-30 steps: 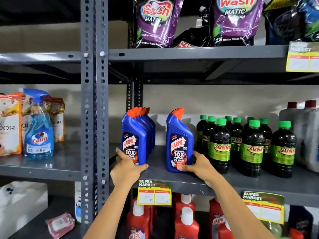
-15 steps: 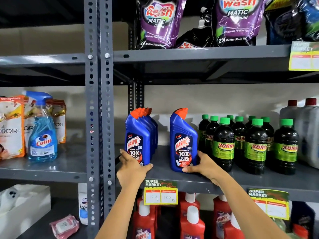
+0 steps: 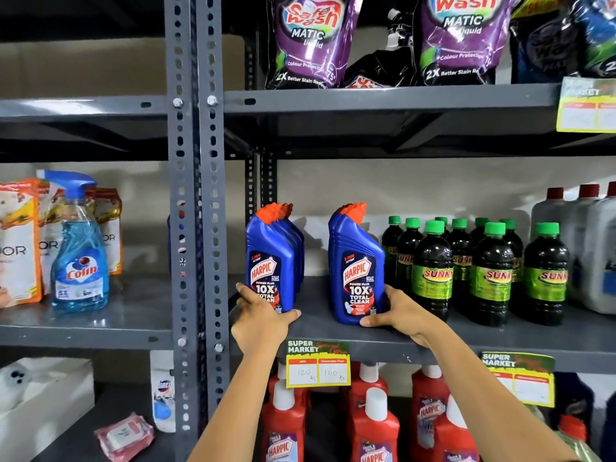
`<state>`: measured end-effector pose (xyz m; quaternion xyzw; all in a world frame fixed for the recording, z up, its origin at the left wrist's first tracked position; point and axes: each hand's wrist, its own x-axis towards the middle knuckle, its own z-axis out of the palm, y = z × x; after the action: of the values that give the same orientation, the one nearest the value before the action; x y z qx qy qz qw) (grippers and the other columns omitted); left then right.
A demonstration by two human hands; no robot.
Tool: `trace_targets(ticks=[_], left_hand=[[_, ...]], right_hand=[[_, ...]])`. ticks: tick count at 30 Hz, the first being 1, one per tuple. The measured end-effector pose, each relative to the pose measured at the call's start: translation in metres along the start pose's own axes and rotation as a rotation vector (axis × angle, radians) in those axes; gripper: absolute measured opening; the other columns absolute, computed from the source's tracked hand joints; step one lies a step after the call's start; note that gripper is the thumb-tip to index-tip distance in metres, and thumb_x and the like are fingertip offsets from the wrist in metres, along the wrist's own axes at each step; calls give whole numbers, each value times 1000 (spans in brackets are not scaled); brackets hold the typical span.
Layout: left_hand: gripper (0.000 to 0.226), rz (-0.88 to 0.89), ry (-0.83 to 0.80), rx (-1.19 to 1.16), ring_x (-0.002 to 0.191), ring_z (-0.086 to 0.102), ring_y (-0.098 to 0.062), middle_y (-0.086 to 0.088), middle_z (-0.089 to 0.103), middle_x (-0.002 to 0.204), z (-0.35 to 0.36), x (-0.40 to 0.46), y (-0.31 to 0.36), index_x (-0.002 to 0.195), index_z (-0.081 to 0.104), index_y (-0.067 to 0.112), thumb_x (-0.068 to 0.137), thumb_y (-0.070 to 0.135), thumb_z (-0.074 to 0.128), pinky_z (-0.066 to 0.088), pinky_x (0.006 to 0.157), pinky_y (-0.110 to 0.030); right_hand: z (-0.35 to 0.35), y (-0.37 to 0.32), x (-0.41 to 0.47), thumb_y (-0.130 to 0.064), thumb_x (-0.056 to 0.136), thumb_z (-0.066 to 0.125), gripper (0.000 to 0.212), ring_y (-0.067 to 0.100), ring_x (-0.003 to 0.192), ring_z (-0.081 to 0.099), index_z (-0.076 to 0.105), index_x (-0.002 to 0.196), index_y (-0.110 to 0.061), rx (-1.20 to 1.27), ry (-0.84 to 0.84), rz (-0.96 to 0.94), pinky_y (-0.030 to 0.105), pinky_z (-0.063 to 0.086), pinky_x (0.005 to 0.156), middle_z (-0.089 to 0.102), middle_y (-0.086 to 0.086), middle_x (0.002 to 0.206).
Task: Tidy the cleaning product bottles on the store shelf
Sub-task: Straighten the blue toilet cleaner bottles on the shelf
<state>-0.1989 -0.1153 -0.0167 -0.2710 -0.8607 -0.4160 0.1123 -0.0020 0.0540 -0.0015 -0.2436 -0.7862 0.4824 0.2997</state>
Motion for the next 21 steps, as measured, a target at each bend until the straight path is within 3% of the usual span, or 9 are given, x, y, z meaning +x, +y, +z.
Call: trace_targets(ticks=[4, 9, 21], left_hand=[[130, -6, 3, 0, 117, 55, -34, -19, 42, 139, 1, 0, 2, 147, -4, 4, 62, 61, 75, 50, 86, -43], [125, 9, 15, 1, 112, 57, -34, -19, 44, 135, 1, -3, 8, 147, -1, 3, 64, 58, 74, 50, 81, -43], [123, -26, 33, -7, 107, 60, -36, -19, 47, 134, -2, -6, 4, 147, 0, 4, 64, 55, 75, 50, 81, -42]], right_hand=[[-3, -2, 0, 0, 59, 88, 78, 20, 113, 63, 54, 127, -11, -6, -33, 22, 39, 47, 104, 71, 7, 116], [-8, -4, -3, 5, 61, 85, 73, 23, 114, 64, 54, 126, -8, 8, -12, 16, 39, 47, 104, 71, 10, 117], [0, -6, 2, -5, 61, 88, 77, 19, 116, 61, 52, 129, -12, -56, -52, 53, 40, 44, 107, 69, 5, 120]])
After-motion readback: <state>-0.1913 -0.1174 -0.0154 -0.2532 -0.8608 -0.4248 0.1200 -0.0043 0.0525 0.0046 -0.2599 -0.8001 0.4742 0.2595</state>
